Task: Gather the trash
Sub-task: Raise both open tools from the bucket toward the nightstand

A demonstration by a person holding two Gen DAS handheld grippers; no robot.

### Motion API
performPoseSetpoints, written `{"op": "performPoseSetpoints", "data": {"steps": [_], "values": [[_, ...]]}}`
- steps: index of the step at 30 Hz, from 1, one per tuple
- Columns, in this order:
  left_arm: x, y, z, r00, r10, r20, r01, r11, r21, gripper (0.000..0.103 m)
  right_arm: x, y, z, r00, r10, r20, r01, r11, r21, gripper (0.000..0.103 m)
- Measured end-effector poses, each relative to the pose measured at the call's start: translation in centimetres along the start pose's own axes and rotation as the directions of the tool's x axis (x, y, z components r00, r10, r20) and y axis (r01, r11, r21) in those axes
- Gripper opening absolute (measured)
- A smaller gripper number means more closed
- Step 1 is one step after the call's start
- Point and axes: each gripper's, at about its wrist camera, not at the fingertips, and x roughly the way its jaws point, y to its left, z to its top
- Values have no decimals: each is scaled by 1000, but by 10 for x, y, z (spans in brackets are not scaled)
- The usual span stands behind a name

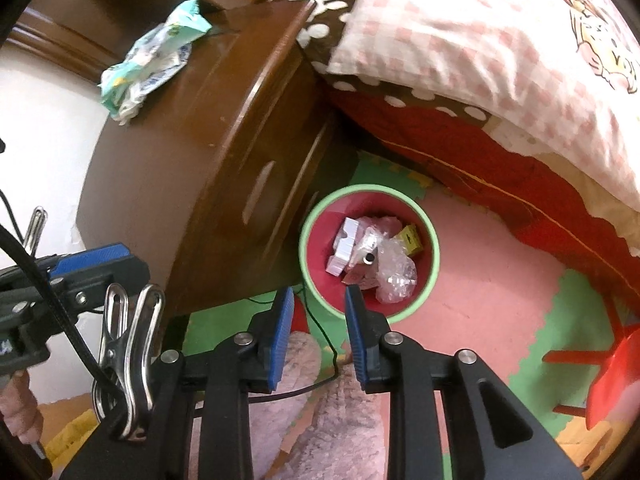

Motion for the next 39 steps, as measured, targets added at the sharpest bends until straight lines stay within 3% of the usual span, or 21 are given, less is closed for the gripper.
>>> {"op": "performPoseSetpoints", "data": {"steps": [18,32,39], "values": [[-73,91,24,994,-12,109,25,992,-122,41,-26,94,44,995,66,70,-61,996,-69,27],[-135,164,45,978,-4,210,46,980,-194,41,-51,161,82,984,57,171,-42,995,-94,34],[-139,183,55,977,5,212,47,969,-242,46,-55,180,109,981,49,188,-25,992,-127,37]]}}
